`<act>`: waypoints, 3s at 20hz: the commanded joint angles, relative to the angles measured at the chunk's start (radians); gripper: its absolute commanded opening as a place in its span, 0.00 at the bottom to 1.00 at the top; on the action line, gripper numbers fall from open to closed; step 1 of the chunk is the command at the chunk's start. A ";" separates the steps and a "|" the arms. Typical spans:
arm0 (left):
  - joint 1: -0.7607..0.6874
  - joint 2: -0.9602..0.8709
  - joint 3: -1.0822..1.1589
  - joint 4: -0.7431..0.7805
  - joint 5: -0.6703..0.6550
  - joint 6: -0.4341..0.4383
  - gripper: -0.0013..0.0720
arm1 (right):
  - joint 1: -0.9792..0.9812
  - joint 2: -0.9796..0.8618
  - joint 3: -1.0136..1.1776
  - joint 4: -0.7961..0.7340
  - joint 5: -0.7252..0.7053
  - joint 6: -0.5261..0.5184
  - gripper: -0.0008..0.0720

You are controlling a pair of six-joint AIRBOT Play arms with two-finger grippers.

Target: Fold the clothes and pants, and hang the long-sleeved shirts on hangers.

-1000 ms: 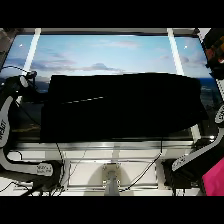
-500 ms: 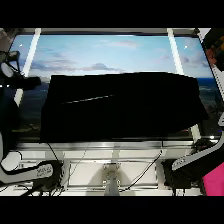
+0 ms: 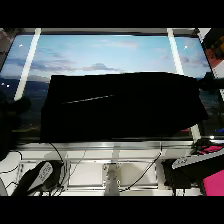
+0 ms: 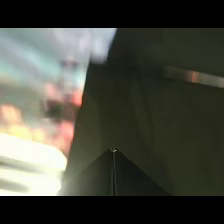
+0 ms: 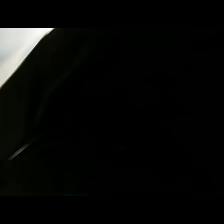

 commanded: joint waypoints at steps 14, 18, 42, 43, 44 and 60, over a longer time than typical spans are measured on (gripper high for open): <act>0.548 -0.126 -0.318 -0.190 -0.204 0.387 0.74 | 0.013 0.008 -0.227 0.130 -0.064 -0.157 0.88; 0.548 -0.135 -0.317 -0.048 -0.126 0.424 0.69 | 0.063 0.008 -0.227 0.130 -0.047 -0.158 0.88; 0.430 -0.136 -0.429 -0.110 0.027 0.454 0.66 | 0.208 0.009 -0.227 0.156 -0.023 -0.139 0.88; 0.428 -0.136 -0.435 -0.117 0.027 0.454 0.66 | 0.208 0.009 -0.227 0.156 -0.023 -0.139 0.88; 0.428 -0.136 -0.439 -0.133 0.027 0.454 0.66 | 0.208 0.009 -0.227 0.156 -0.023 -0.139 0.88; 0.343 -0.132 -0.350 -0.837 -0.051 0.583 0.02 | 0.089 0.043 -0.277 0.144 -0.037 -0.103 0.03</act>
